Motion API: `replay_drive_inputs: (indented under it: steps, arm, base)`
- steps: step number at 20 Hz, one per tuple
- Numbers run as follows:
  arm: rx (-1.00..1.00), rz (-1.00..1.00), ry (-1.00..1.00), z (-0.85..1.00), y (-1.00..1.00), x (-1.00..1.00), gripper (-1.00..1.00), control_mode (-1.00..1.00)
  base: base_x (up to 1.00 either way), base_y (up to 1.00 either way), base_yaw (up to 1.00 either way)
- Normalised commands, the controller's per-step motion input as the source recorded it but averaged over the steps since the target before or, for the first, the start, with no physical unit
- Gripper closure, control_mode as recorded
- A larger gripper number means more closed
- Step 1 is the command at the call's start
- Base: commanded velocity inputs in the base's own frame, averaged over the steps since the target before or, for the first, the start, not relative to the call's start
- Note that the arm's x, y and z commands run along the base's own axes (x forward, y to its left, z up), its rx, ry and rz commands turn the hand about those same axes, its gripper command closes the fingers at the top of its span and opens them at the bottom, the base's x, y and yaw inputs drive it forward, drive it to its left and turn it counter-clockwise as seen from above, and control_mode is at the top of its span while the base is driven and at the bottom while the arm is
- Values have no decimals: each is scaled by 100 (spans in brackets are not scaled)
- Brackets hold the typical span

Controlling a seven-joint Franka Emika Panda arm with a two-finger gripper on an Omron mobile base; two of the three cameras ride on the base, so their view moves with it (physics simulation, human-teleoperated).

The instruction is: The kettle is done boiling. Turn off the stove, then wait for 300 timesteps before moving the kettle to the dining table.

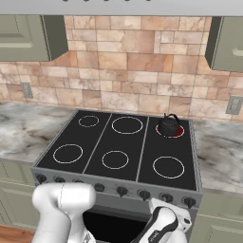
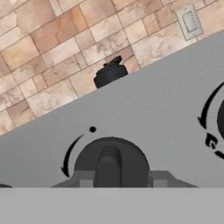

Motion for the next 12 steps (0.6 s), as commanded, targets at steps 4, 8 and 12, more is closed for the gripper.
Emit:
replay_drive_inputs:
  steps: [4,8,12]
  arm:
    - [19,0,1,0,0,-7,100,-100]
    - [21,-3,0,0,1,-3,100,-100]
    - [20,-7,0,0,0,0,100,-100]
  base:
    - [0,0,0]
    - [0,0,0]
    - [0,0,0]
